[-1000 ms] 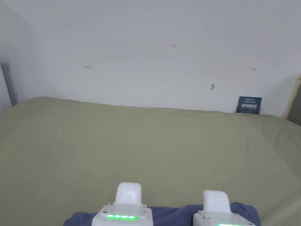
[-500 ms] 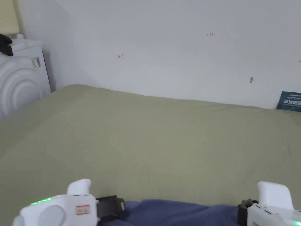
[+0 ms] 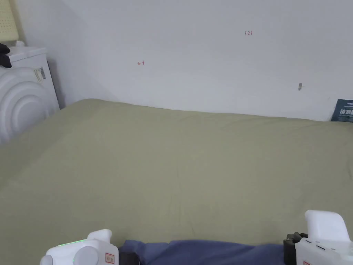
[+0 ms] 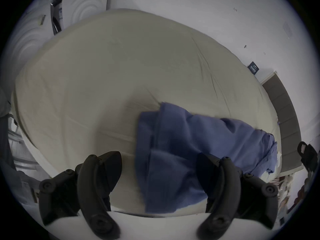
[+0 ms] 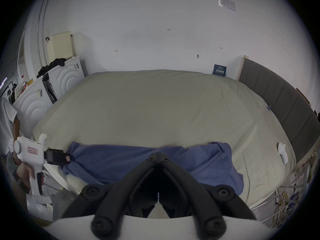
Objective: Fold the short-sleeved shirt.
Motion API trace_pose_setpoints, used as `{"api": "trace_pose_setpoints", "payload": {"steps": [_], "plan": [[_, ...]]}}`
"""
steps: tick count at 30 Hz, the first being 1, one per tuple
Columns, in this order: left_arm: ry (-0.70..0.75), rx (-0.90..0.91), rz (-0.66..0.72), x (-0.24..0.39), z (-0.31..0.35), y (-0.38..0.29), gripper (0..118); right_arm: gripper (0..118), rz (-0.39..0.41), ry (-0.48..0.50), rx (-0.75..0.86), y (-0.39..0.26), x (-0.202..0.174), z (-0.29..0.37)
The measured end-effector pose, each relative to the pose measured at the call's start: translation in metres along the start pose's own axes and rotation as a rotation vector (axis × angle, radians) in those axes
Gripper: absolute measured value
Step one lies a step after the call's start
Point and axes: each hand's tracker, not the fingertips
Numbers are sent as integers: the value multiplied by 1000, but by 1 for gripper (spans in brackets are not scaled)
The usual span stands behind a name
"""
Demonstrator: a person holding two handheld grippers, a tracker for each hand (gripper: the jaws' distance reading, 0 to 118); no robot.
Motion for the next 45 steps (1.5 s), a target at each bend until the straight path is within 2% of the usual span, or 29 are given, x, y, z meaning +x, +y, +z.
{"api": "trace_pose_setpoints", "payload": {"steps": [1,3,6,7,8,9,10,14,16,22,27,29,34,39,40,41,42,43,44,45], "plan": [[-44,-28,36,1,-7,-2,98,1,-3,0,0,0,2,1],[-14,18,60,3,-8,-4,98,1,-13,5,1,0,7,4],[-127,17,127,-14,2,-1,98,1,-14,1,-2,-1,11,6],[-184,10,155,-18,7,0,91,1,-15,0,-2,-1,12,6],[-226,4,173,-21,9,1,75,1,-17,-1,-4,-1,12,5],[-278,-1,205,-22,9,1,46,1,-24,3,-6,-2,12,4],[-294,-9,212,-22,4,4,10,1,-40,14,-9,-2,12,3],[-321,-52,216,-13,-10,-1,9,1,-44,37,-25,-6,12,1],[-293,-16,193,-7,0,-1,8,1,-37,35,-30,-9,15,2],[-358,109,57,39,54,12,8,1,-81,-1,-11,-7,43,15],[-416,101,-105,125,70,14,8,1,-126,-31,22,-3,68,30],[-484,67,-139,165,66,11,8,1,-142,-45,36,-3,80,39],[-496,-9,-267,258,39,-6,8,1,-174,-95,51,-7,108,58],[-501,-85,-283,315,-4,-31,8,1,-205,-134,38,-17,128,66],[-488,-137,-266,323,-14,-36,11,1,-215,-139,28,-19,131,66],[-476,-170,-240,327,-22,-39,21,1,-220,-140,18,-20,134,65],[-495,-193,-232,328,-28,-40,42,1,-223,-139,14,-21,136,65],[-516,-215,-213,329,-33,-41,77,1,-227,-138,11,-23,137,64],[-514,-218,-188,329,-34,-40,91,1,-229,-139,9,-24,138,64],[-516,-209,-172,326,-31,-40,93,1,-231,-141,10,-24,138,64]]}}
